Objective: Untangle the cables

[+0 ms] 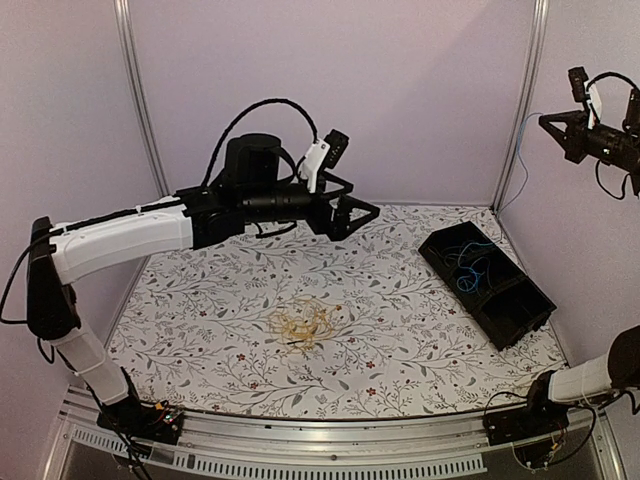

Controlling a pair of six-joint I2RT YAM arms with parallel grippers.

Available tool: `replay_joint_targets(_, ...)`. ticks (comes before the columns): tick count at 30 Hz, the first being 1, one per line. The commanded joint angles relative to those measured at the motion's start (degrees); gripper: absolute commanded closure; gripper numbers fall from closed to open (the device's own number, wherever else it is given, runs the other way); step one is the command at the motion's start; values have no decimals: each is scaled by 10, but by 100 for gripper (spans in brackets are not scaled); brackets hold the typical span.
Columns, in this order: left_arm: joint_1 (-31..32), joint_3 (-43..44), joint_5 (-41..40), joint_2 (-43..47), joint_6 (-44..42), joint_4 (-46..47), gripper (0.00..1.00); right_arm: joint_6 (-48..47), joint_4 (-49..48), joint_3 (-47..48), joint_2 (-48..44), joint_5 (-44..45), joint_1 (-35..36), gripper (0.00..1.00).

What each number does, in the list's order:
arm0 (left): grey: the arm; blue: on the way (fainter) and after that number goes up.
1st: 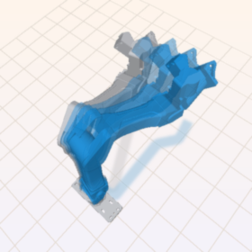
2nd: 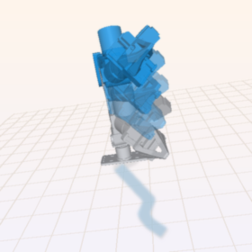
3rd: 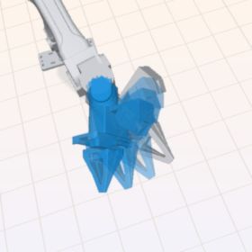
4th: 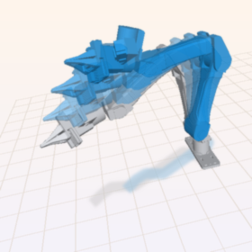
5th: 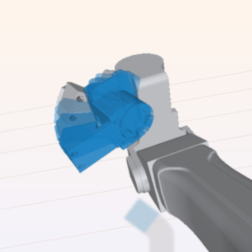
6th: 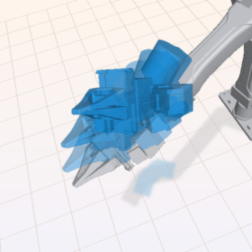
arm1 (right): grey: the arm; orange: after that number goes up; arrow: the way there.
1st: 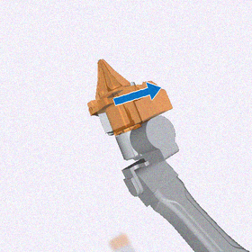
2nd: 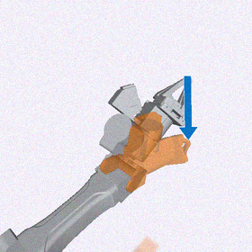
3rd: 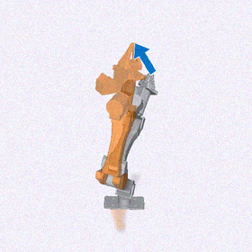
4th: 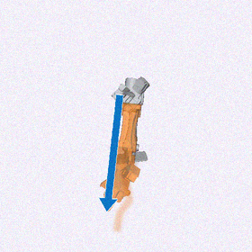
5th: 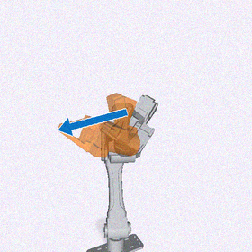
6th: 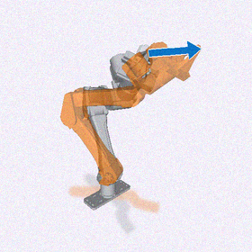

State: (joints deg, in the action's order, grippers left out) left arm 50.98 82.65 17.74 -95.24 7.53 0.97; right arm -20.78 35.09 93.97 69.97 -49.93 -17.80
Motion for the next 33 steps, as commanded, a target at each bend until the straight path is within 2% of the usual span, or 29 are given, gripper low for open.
replay_joint_targets(1, -7, 9, -127, 7, -38, -39, 0, 15, 4, 40, 10, 0, -2, 100)
replay_joint_targets(3, -9, 17, -217, -1, -35, -60, 0, 16, 7, 43, 16, 4, -2, 100)
replay_joint_targets(4, -12, 21, -229, -6, -44, -71, 0, 15, 8, 41, 21, 8, -2, 100)
replay_joint_targets(6, -23, 13, -191, -5, -77, -75, 0, 11, 10, 35, 28, 17, -2, 100)
replay_joint_targets(8, -33, -25, -152, 12, -104, -34, 0, 6, 9, 24, 32, 28, -2, 100)
replay_joint_targets(11, -43, -125, -173, 57, -99, 80, 0, 1, 6, 6, 31, 40, -2, 100)
replay_joint_targets(13, -49, -162, -198, 75, -86, 116, 0, 0, 6, -3, 29, 44, -2, 100)
replay_joint_targets(24, -54, -153, -207, 51, -79, 81, 0, -9, 16, -36, 4, 65, -2, 100)
replay_joint_targets(33, -38, -157, -253, 55, -60, 75, 0, -44, 16, -147, -20, 91, -2, 100)
